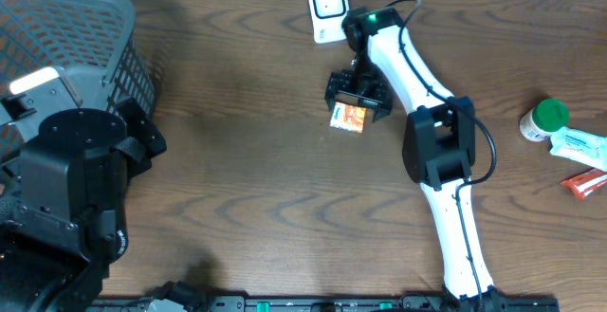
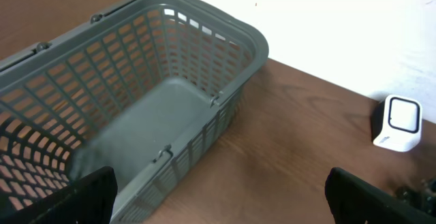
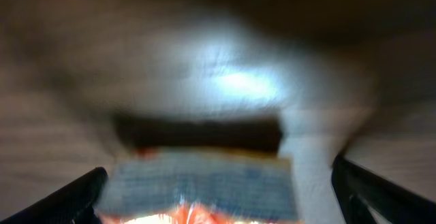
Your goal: Scan the item barcode
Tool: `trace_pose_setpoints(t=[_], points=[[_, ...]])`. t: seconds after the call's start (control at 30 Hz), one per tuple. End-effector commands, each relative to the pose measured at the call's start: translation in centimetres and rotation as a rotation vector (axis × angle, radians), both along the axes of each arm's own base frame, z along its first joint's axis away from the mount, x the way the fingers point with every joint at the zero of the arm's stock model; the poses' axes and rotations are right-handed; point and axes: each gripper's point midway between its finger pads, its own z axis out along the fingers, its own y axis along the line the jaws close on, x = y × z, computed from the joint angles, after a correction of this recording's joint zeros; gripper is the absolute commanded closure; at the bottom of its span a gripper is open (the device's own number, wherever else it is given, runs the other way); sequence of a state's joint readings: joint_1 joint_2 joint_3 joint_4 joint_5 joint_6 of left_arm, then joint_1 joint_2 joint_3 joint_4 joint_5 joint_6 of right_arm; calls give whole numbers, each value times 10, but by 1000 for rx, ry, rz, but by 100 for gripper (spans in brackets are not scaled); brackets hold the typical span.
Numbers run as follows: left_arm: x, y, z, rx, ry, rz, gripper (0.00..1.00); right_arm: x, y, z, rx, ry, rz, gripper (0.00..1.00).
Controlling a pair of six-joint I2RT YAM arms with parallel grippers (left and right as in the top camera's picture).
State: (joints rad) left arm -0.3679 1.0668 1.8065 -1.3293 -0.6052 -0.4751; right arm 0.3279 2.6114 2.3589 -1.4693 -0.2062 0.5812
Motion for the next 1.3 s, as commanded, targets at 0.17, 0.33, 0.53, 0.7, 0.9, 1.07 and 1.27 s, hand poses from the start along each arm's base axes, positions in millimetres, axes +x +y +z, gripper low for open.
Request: trace_pose_setpoints(t=[0.17, 0.33, 0.53, 0.7, 0.9, 1.07, 1.27], points=[[-1, 3, -1, 4, -1, 21, 2, -5, -18, -18, -16, 57, 16, 9], [-1, 3, -1, 4, -1, 21, 2, -13, -14, -17, -32, 72, 57, 2], [-1, 3, -1, 4, -1, 21, 2, -28, 2, -15, -65, 110, 22, 1], [-1, 3, -1, 4, -1, 21, 2, -31, 9, -15, -73, 113, 21, 10], [-1, 3, -1, 4, 0, 21, 2, -24, 2, -17, -117, 76, 33, 34], [-1, 3, -1, 4, -1, 21, 2, -22, -5, -18, -155, 61, 42, 34], [-1, 3, -1, 4, 0, 21, 2, -41, -3, -12, -107, 142, 116, 36]])
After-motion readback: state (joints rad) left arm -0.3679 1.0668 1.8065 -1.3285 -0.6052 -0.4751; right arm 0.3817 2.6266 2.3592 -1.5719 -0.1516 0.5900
